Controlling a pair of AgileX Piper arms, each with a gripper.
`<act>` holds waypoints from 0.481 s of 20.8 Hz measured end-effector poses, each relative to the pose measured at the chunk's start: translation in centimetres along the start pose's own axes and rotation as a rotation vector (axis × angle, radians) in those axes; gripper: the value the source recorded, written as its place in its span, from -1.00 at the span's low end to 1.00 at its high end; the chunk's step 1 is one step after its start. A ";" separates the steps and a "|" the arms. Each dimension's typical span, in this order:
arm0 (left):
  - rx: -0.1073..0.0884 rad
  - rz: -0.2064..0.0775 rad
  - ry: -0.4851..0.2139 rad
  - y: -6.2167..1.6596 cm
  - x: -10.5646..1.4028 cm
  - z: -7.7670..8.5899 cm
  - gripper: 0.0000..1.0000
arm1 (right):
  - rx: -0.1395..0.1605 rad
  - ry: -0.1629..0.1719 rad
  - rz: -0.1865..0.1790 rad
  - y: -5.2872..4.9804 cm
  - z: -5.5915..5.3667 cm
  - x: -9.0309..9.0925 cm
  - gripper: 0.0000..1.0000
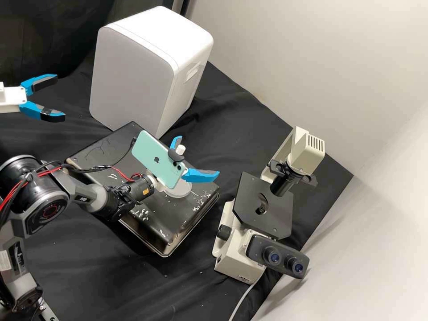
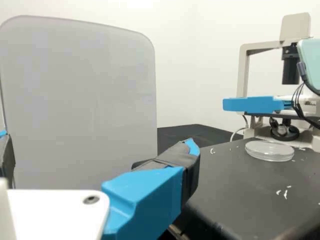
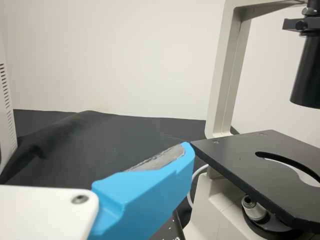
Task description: Place the petri dish on the microscope
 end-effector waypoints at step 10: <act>-0.003 0.001 0.007 0.01 0.0 -0.1 1.00 | 0.000 -0.003 0.001 -0.1 0.2 -0.5 1.00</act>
